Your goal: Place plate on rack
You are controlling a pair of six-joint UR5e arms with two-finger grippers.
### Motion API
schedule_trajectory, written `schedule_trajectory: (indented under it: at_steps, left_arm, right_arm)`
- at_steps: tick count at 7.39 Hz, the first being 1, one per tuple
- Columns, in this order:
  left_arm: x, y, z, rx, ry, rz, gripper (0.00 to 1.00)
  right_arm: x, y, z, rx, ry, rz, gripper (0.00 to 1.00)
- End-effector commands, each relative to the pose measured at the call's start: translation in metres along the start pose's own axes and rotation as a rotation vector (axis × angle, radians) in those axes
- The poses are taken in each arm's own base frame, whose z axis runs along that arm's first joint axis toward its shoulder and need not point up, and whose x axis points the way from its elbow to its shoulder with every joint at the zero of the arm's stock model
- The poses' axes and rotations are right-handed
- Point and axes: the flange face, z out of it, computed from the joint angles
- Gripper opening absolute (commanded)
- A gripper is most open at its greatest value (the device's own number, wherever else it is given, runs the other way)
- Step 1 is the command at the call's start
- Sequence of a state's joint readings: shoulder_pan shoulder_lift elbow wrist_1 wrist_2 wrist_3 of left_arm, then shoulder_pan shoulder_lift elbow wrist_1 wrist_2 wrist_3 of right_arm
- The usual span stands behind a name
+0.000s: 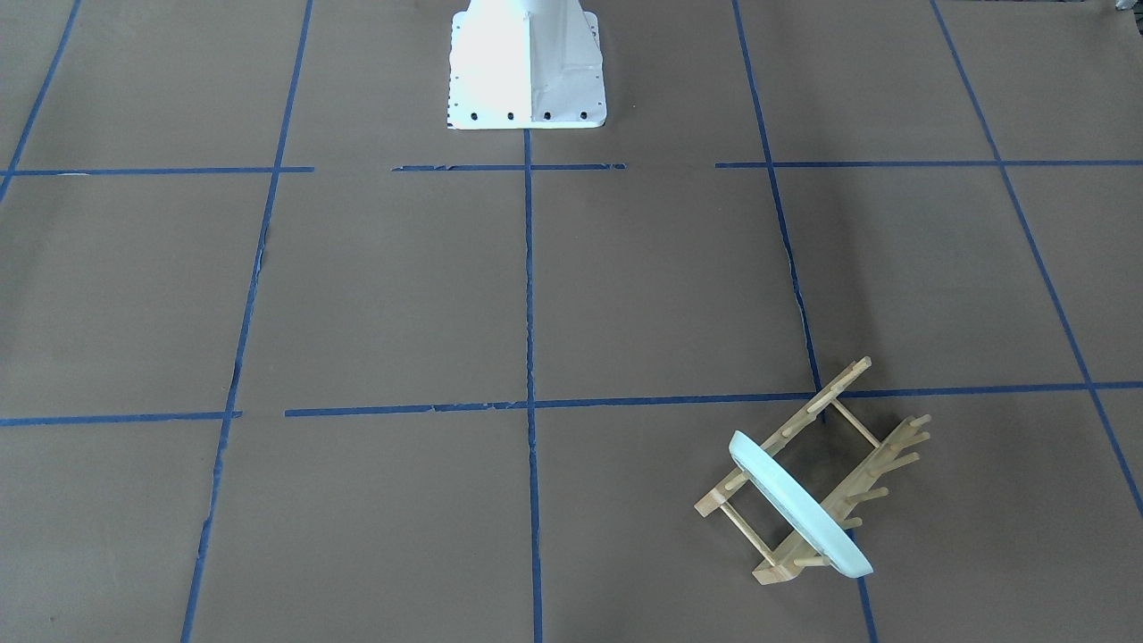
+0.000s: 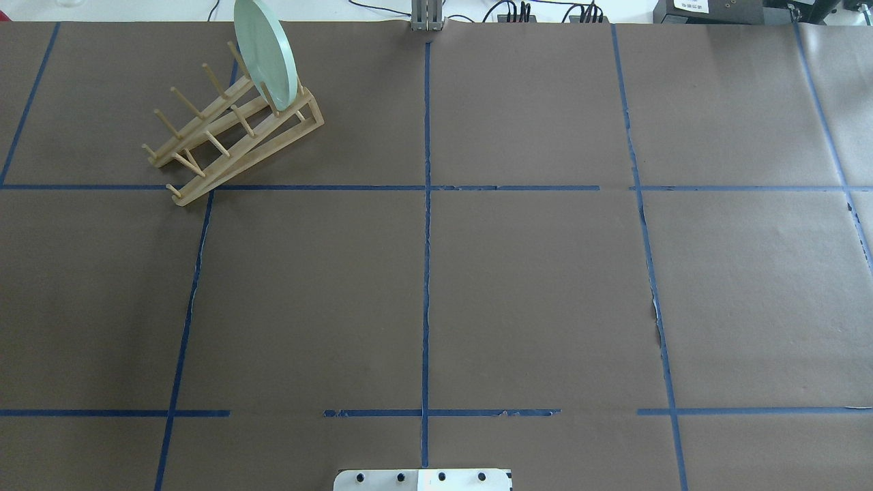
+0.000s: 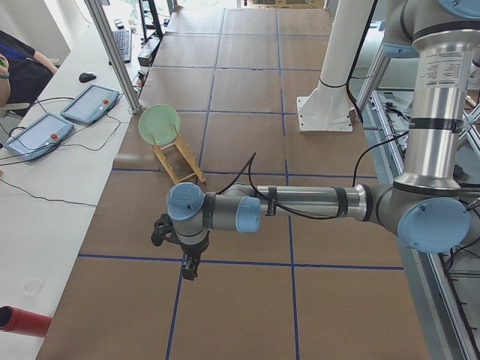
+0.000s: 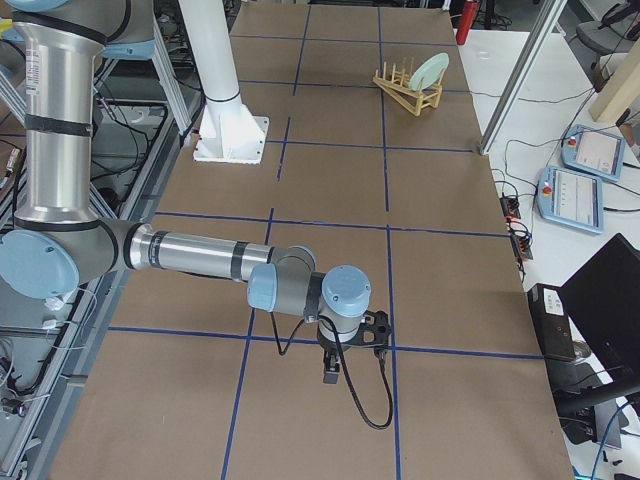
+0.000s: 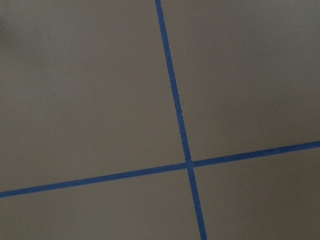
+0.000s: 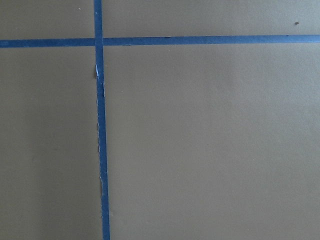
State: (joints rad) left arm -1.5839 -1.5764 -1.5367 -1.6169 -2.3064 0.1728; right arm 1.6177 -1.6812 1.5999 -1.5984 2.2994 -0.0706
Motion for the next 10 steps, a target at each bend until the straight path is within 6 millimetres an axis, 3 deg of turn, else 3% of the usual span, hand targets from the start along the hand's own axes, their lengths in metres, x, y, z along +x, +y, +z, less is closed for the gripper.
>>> schedule_trajectory:
  at_steps: [1,5,10]
  left_arm:
    - [-0.002,0.021,0.012,-0.019,0.063,-0.034,1.00]
    - [0.017,0.016,-0.010,-0.016,0.058,-0.048,1.00]
    - [0.019,0.014,-0.012,-0.012,0.059,-0.044,1.00]
  right_arm:
    - [0.000,0.000,0.000,-0.001,0.000,-0.001,1.00]
    - [0.000,0.000,0.000,-0.001,0.000,-0.001,1.00]
    - [0.000,0.000,0.000,-0.001,0.000,-0.001,1.00]
